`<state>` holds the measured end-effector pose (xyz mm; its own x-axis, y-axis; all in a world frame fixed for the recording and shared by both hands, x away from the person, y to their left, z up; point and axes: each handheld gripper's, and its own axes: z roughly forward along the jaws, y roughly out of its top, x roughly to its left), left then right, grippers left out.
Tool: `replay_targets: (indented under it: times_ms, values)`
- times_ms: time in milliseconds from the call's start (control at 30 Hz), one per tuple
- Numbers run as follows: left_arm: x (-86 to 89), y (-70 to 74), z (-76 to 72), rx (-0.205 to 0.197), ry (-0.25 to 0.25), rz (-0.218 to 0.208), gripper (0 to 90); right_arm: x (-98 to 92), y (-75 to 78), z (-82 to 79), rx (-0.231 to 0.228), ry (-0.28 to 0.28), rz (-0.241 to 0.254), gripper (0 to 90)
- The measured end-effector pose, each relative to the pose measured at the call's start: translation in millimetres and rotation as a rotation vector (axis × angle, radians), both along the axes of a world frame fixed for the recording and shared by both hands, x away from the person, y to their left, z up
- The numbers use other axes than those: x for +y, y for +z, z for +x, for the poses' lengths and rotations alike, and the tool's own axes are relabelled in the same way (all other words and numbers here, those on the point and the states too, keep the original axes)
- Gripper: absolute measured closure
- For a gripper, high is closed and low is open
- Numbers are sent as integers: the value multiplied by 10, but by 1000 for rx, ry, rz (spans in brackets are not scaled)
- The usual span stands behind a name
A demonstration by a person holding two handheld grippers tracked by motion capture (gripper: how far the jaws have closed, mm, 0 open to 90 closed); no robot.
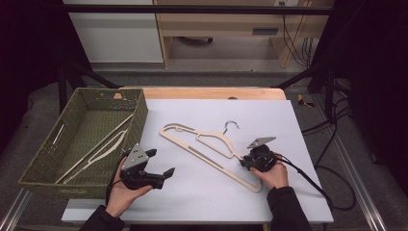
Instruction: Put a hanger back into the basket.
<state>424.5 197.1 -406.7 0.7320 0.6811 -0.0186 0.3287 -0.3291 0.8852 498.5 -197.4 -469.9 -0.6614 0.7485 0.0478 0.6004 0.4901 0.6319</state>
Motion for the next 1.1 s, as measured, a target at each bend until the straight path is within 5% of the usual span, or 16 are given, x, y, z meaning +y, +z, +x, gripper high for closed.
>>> replay_targets:
  times_ms: [167, 533, 667, 1100]
  values:
    - [-24, -15, 2, 4, -6, 4, 87, 20, 4, -2, -21, -6, -44, 797]
    - [-109, -11, 61, 11, -12, 15, 88, -7, 90, -18, -30, -21, -5, 799]
    - [-211, 21, 95, 6, -24, 19, 87, -3, 118, -29, -61, -5, -24, 799]
    - [-381, -7, 155, 14, -46, 46, 86, 6, 112, -22, -46, -15, -29, 798]
